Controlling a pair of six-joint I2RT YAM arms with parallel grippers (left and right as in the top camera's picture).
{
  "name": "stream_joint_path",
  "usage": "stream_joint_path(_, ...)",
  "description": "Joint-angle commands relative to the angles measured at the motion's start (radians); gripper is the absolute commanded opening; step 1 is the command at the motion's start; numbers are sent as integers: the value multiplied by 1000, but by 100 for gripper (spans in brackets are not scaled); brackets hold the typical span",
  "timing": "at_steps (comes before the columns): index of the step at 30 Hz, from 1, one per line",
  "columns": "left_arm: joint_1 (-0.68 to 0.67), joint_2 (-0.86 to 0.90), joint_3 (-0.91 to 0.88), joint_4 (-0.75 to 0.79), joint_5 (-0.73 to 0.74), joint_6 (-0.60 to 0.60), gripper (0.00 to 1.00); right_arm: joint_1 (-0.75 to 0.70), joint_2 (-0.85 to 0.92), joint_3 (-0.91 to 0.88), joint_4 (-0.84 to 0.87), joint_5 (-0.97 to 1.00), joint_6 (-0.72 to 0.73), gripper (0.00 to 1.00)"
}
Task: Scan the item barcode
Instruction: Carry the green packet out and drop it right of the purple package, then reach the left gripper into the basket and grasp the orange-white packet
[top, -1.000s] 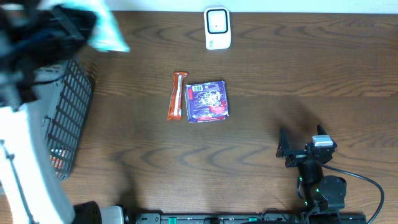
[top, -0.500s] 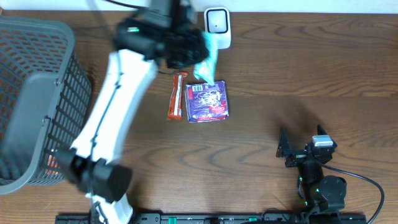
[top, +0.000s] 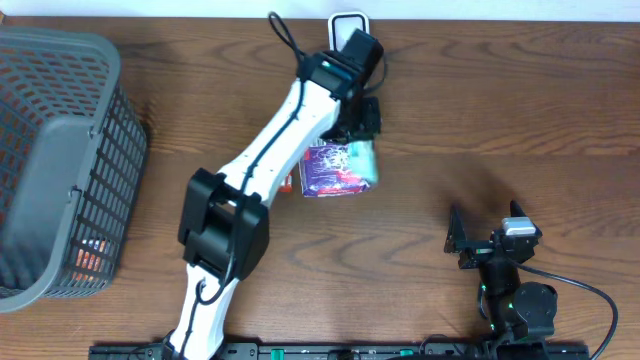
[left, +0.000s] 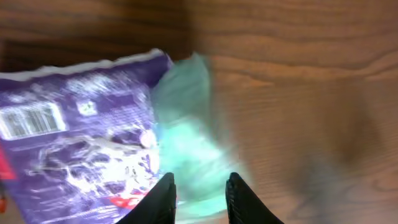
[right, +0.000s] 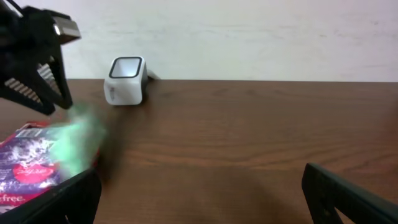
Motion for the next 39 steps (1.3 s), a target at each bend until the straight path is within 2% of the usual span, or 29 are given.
stream_joint_path(1, -5, -4, -2, 10, -18, -7, 37, -3, -5, -2, -4, -3, -15, 99)
stream_joint_path(9, 61, -80, 40, 7, 55, -1, 39, -3, -5, -2, -4, -3, -15, 99)
stream_joint_path(15, 190, -266, 40, 3, 56, 213, 54, -3, -5, -2, -4, -3, -15, 99)
stream_joint_path(18, 298, -399, 40, 10, 48, 268, 56, -3, -5, -2, -5, -3, -15, 99)
stream_joint_path(22, 475, -563, 40, 9, -31, 268, 56, -3, -5, -2, -5, -3, -15, 99)
stream_joint_path(25, 645, -666, 40, -7, -147, 267, 57, -3, -5, -2, -4, -3, -15, 99)
stream_joint_path(27, 774, -716, 40, -34, -232, 267, 69, -3, -5, -2, -4, -3, -15, 99)
stream_joint_path(31, 994, -747, 39, -129, -344, 262, 79, -3, -5, -2, -5, -3, -15, 99)
stream_joint_path(33, 1075, -745, 28, -177, -366, 208, 86, -3, -5, -2, -5, -3, -15, 99)
stream_joint_path(36, 1175, -731, -25, -219, -370, 62, 94, -3, -5, -2, -4, -3, -15, 99)
stream_joint_path(39, 1231, -702, -79, -255, -371, 4, 95, -3, -5, -2, -5, -3, -15, 99)
